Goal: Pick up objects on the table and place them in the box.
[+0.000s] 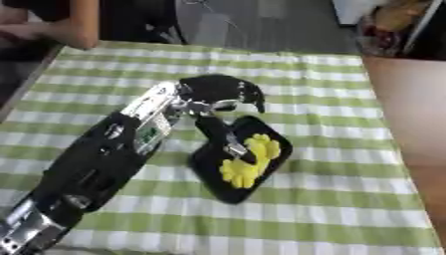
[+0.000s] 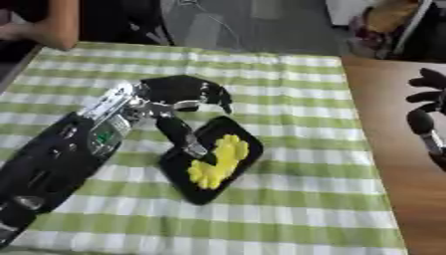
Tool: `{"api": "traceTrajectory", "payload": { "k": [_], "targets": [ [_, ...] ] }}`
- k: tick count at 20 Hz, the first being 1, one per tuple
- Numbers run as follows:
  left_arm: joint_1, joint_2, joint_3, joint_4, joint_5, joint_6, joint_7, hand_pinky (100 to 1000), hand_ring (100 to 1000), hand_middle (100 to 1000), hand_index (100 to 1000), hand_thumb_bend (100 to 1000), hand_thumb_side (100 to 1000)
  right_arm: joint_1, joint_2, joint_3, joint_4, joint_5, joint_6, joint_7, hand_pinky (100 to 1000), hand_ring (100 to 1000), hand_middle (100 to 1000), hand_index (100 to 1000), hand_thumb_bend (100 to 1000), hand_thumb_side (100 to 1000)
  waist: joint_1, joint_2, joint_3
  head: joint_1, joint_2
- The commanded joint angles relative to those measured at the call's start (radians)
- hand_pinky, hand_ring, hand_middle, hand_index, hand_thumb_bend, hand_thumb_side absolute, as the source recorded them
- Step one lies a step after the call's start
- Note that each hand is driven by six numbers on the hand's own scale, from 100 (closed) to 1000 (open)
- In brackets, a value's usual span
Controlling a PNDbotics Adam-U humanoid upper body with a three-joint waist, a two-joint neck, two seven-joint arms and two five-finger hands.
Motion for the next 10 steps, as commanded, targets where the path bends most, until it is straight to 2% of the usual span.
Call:
{"api": "traceTrajectory", "payload": {
  "k": [1,7,10],
  "targets": [
    [-0.014,0.03,0.02,-0.031,0.01,0.01,0.004,792,809,838,835,1000,862,-0.013,-0.025,-0.006,-0.013,0.0,0.0,-0.003,591,688,775,940,677,959,-0.001,-0.014,0.001,0.003,-0.012],
    [-0.007,0.035,0.034,-0.049,0.021,0.022,0.008,791,811,839,840,1000,868,-0.012,-0.026,-0.007,-0.012,0.0,-0.001,-0.003,592,688,775,941,678,957,-0.002,-0.015,0.004,0.003,-0.014],
    [0.006,0.039,0.054,-0.068,0.038,0.033,0.027,756,790,831,837,1000,890,-0.011,-0.026,-0.008,-0.012,0.0,0.0,-0.005,591,688,775,941,678,960,-0.003,-0.015,0.006,0.0,-0.015]
  ]
}}
